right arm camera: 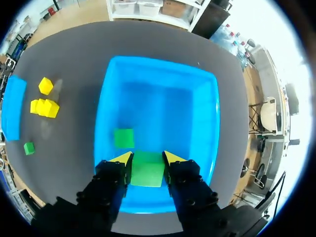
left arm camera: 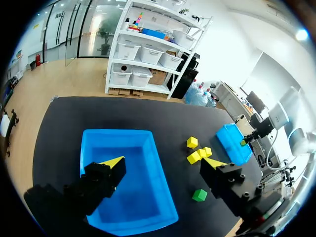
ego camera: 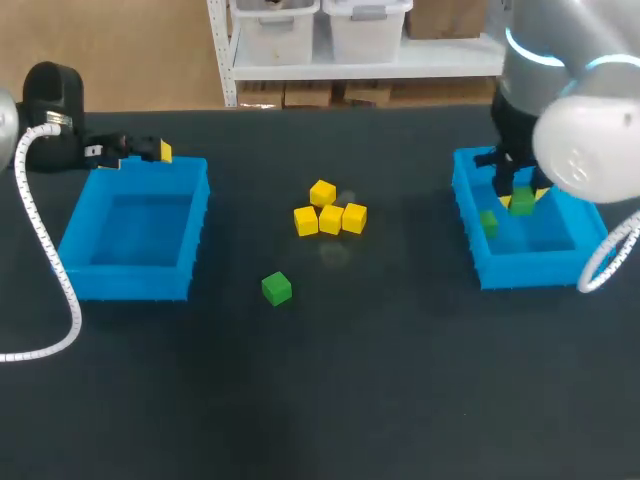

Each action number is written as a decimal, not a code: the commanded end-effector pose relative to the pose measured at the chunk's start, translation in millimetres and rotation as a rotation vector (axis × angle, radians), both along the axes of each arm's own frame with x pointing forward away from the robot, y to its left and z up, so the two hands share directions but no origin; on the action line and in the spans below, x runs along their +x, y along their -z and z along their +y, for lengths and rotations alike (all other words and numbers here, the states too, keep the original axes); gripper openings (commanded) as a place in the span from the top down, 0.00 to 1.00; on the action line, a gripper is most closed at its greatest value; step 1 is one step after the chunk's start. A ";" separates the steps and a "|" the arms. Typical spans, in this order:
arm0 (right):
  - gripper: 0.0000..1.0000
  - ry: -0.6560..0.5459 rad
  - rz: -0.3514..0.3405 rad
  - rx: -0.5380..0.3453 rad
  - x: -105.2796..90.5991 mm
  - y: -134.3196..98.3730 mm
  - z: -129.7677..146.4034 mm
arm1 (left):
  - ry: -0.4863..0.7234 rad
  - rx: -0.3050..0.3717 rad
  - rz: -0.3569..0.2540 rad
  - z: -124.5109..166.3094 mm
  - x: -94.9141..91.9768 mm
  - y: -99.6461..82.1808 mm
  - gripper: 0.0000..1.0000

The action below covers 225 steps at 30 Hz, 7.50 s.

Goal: Put the green cubes in the right bin and the yellow cubes in the left bin.

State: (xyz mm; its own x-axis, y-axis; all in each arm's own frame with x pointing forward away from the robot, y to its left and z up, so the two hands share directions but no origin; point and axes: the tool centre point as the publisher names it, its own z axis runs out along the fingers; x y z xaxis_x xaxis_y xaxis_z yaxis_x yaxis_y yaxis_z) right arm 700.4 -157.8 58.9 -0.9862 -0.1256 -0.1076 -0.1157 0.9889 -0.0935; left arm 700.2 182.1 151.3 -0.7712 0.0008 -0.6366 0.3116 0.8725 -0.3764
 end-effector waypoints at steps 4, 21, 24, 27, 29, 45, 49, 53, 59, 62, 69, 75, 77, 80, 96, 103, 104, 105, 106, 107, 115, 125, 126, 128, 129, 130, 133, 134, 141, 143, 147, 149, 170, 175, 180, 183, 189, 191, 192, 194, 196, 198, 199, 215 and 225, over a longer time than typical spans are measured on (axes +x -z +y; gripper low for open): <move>0.00 -0.042 -0.129 0.026 6.0 -5.0 -4.6 | 0.006 -0.008 -0.006 1.9 -0.1 1.4 0.00; 0.00 -0.478 -0.208 0.123 11.8 -80.3 121.2 | 0.006 -0.008 -0.006 1.9 -0.1 1.4 0.00; 0.00 -0.538 -0.210 0.139 13.2 -85.6 152.2 | 0.006 -0.008 -0.006 1.9 -0.1 1.4 0.00; 0.00 -0.605 -0.215 0.147 14.0 -89.2 184.9 | 0.006 -0.008 -0.006 1.9 -0.1 1.4 0.00; 0.00 -0.639 -0.220 0.157 14.3 -92.1 204.8 | 0.006 -0.008 -0.006 1.9 -0.1 1.4 0.00; 0.00 -0.732 -0.068 0.156 -21.4 -40.2 269.5 | 0.006 -0.008 -0.006 1.9 -0.1 1.4 0.00; 0.00 -0.698 -0.062 0.138 -29.6 -34.7 273.1 | 0.006 -0.008 -0.006 1.9 -0.1 1.4 0.00; 0.00 -0.681 -0.067 0.116 -41.1 -23.9 279.7 | 0.006 -0.008 -0.006 1.9 -0.1 1.4 0.00; 0.00 -0.643 -0.085 0.087 -48.5 1.7 285.3 | 0.006 -0.008 -0.006 1.9 -0.1 1.4 0.00; 0.00 -0.616 -0.074 0.087 -50.5 11.1 288.7 | 0.006 -0.008 -0.006 1.9 -0.1 1.4 0.00; 0.00 -0.620 -0.071 0.080 -60.9 16.1 305.7 | 0.006 -0.008 -0.006 1.9 -0.1 1.4 0.00; 0.00 -0.623 -0.043 0.084 -73.0 18.2 315.5 | 0.006 -0.008 -0.006 1.9 -0.1 1.4 0.00; 0.00 -0.624 -0.026 0.087 -77.3 19.7 316.5 | 0.006 -0.008 -0.006 1.9 -0.1 1.4 0.00; 0.00 -0.626 -0.014 0.088 -82.3 23.0 318.5 | 0.006 -0.008 -0.006 1.9 -0.1 1.4 0.00; 0.00 -0.645 0.013 0.100 -83.6 51.4 340.3 | 0.006 -0.008 -0.006 1.9 -0.1 1.4 0.00; 0.67 -0.644 0.058 0.116 -85.7 64.8 340.7 | 0.006 -0.008 -0.006 1.9 -0.1 1.4 0.00; 1.00 -0.637 0.067 0.119 -85.1 65.6 338.9 | 0.006 -0.008 -0.006 1.9 -0.1 1.4 0.00; 1.00 -0.632 0.078 0.123 -84.2 66.2 337.1 | 0.006 -0.008 -0.006 1.9 -0.1 1.4 0.00; 1.00 -0.628 0.081 0.124 -83.5 66.3 335.8 | 0.006 -0.008 -0.006 1.9 -0.1 1.4 0.00; 1.00 -0.626 0.079 0.124 -81.7 65.0 333.0 | 0.006 -0.008 -0.006 1.9 -0.1 1.4 0.00; 1.00 -0.616 0.056 0.126 -70.8 57.0 318.7 | 0.006 -0.008 -0.006 1.9 -0.1 1.4 0.00; 1.00 -0.598 -0.084 0.120 -40.0 1.8 292.0 | 0.006 -0.008 -0.006 1.9 -0.1 1.4 0.00; 1.00 -0.595 -0.106 0.119 -36.7 -6.6 288.1 | 0.006 -0.008 -0.006 1.9 -0.1 1.4 0.00; 1.00 -0.586 -0.144 0.121 -30.5 -24.4 278.1 | 0.006 -0.008 -0.006 1.9 -0.1 1.4 0.00; 1.00 -0.573 -0.163 0.122 -27.1 -33.1 271.4 | 0.006 -0.008 -0.006 1.9 -0.1 1.4 0.00; 1.00 -0.558 -0.183 0.126 -23.2 -40.9 264.1 | 0.006 -0.008 -0.006 1.9 -0.1 1.4 0.00; 1.00 -0.512 -0.232 0.131 -14.8 -60.9 239.1 | 0.006 -0.008 -0.006 1.9 -0.1 1.4 0.00; 1.00 -0.497 -0.243 0.130 -12.4 -64.7 230.8 | 0.006 -0.008 -0.006 1.9 -0.1 1.4 0.00; 1.00 -0.317 -0.287 0.127 11.5 -75.0 166.8 | 0.006 -0.008 -0.006 1.9 -0.1 1.4 0.00; 1.00 -0.261 -0.292 0.131 16.9 -74.2 149.3 | 0.006 -0.008 -0.006 1.9 -0.1 1.4 0.00; 1.00 -0.152 -0.287 0.121 25.9 -67.9 110.7 | 0.006 -0.008 -0.006 1.9 -0.1 1.4 0.00; 1.00 -0.099 -0.281 0.118 29.6 -63.1 91.7 | 0.006 -0.008 -0.006 1.9 -0.1 1.4 0.00; 1.00 0.229 -0.213 0.247 55.3 -30.7 -7.7 | 0.006 -0.008 -0.006 1.9 -0.1 1.4 0.00; 0.00 0.180 -0.213 0.256 60.7 -31.9 1.2 | 0.006 -0.008 -0.006 1.9 -0.1 1.4 0.00; 0.00 0.164 -0.226 0.245 64.2 -34.2 5.0 | 0.006 -0.008 -0.006 1.9 -0.1 1.4 0.00; 0.00 0.165 -0.239 0.213 65.1 -35.3 5.3 | 0.006 -0.008 -0.006 1.9 -0.1 1.4 0.00; 0.00 0.165 -0.239 0.213 65.1 -35.3 5.3 | 0.006 -0.008 -0.006 1.9 -0.1 1.4 0.00; 0.00 0.165 -0.239 0.213 65.1 -35.3 5.3 | 0.006 -0.008 -0.006 1.9 -0.1 1.4 0.00; 0.00 0.165 -0.239 0.213 65.1 -35.3 5.3 | 0.006 -0.008 -0.006 1.9 -0.1 1.4 0.00; 0.00 0.165 -0.239 0.213 65.1 -35.3 5.3 | 0.006 -0.008 -0.006 1.9 -0.1 1.4 0.00; 0.00 0.165 -0.239 0.213 65.1 -35.3 5.3 | 0.006 -0.008 -0.006 1.9 -0.1 1.4 0.00; 0.00 0.165 -0.239 0.213 65.1 -35.3 5.3 | 0.006 -0.008 -0.006 1.9 -0.1 1.4 0.00; 0.00 0.165 -0.239 0.213 65.1 -35.3 5.3 | 0.006 -0.008 -0.006 1.9 -0.1 1.4 0.00; 0.00 0.165 -0.239 0.213 65.1 -35.3 5.3 | 0.478 0.245 -0.059 -66.9 38.9 -22.9 0.00; 0.00 0.165 -0.239 0.213 65.1 -35.3 5.3 | 0.748 0.394 -0.087 -125.7 28.7 10.3 0.00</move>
